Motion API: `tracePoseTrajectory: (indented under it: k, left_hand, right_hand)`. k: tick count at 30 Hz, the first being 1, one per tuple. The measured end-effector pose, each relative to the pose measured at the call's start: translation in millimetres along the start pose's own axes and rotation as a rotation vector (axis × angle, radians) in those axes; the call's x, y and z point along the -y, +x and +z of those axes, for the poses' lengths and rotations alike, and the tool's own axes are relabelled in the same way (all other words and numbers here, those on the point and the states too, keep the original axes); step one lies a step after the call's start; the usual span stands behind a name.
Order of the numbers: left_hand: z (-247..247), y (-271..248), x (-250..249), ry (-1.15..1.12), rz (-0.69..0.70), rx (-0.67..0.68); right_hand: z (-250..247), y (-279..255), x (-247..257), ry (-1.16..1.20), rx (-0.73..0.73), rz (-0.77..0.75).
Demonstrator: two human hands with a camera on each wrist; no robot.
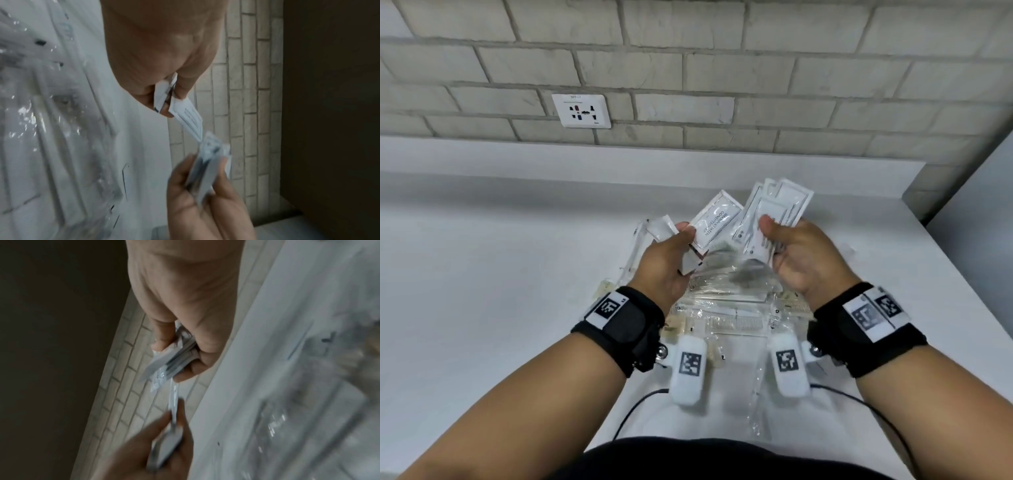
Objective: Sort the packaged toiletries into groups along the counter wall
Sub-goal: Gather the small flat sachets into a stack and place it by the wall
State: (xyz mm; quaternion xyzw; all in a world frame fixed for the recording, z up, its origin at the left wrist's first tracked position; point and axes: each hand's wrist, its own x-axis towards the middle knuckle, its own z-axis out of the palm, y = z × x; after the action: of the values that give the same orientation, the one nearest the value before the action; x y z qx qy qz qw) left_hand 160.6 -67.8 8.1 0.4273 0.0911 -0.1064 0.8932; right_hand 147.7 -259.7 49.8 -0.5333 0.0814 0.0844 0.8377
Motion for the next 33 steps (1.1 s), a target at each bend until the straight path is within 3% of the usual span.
tracePoseTrajectory:
  k: [6,10,12,15,21,28,30,33]
  left_hand:
    - [22,-8,16,-0.017,-0.036,0.033]
    - [15,-7,11,0.239,-0.111,-0.106]
    - [3,-3,6,0.237,-0.183,-0.145]
    - [-5,-7,-1,0.222,-0.219,-0.082]
    - [-8,-9,4,0.311,-0.024,-0.004]
    - [-9,-13,6,0.343,0.038,-0.047]
    - [-7,-17,-1,0.462,0.02,-0.023]
    - [-4,-21,-29,1.032,0.019,0.127]
  right_hand:
    - [25,3,-44,0.109,-0.027,0.053]
    - [10,9,-36,0.148,-0.112,0.07]
    - [-1,9,-29,0.114,-0.103,0.071]
    - [-14,6,-22,0.035,-0.062,0.063]
    - [-27,2,-23,0.01,0.03,0.086]
    - [-15,6,-10,-0.099,0.177,0.071]
    - [-9,8,-1,-0.178,0.24,0.073]
    - [1,12,23,-0.474,0.317,0.03]
